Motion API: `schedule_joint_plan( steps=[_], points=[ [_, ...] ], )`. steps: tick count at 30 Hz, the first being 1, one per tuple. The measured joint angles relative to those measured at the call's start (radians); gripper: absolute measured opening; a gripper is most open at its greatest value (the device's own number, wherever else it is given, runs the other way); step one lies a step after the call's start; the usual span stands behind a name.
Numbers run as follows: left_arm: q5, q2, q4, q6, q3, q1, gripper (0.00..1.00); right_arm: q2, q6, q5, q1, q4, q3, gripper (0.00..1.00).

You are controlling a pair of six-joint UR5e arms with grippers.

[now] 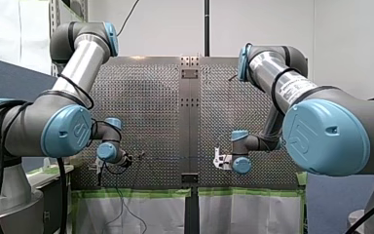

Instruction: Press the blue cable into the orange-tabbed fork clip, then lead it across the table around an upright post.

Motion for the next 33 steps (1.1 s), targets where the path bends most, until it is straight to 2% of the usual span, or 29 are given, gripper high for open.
schedule_joint_plan(
  steps=[4, 5, 6, 7, 8, 9, 11, 15, 23, 33],
  points=[
    [0.012, 0.000, -0.011, 0.007, 0.000, 0.004, 0.00, 0.000, -0.001, 0.000, 0.000, 0.005, 0.000, 0.00],
    [0.015, 0.000, -0.015, 0.010, 0.000, 0.005, 0.16, 0.000, -0.001, -0.001, 0.000, 0.008, 0.000, 0.00],
    [0.021, 0.000, -0.021, 0.016, 0.000, 0.007, 0.16, 0.000, -0.001, -0.001, 0.000, 0.009, 0.000, 0.00],
    [0.026, 0.000, -0.026, 0.021, 0.000, 0.008, 0.49, 0.000, -0.001, -0.001, 0.000, 0.011, 0.000, 0.00],
    [0.031, 0.000, -0.032, 0.027, 0.000, 0.009, 0.69, 0.000, -0.001, -0.001, 0.000, 0.013, 0.000, 0.00],
    [0.035, 0.000, -0.041, 0.036, 0.000, 0.010, 0.69, 0.000, -0.001, -0.001, 0.000, 0.015, 0.000, 0.00],
    [0.038, 0.000, -0.055, 0.050, 0.000, 0.011, 1.00, 0.000, -0.002, -0.001, 0.000, 0.017, 0.000, 0.00],
    [0.028, 0.000, -0.085, 0.072, 0.000, 0.013, 1.00, 0.000, -0.001, -0.001, 0.000, 0.019, 0.000, 0.00],
    [0.024, 0.001, -0.122, 0.075, 0.000, 0.018, 1.00, 0.000, -0.002, -0.001, 0.000, 0.024, 0.000, 0.00],
    [0.084, 0.008, -0.145, 0.080, 0.000, 0.036, 1.00, 0.000, -0.004, -0.001, 0.000, 0.030, 0.000, 0.00]
  ],
)
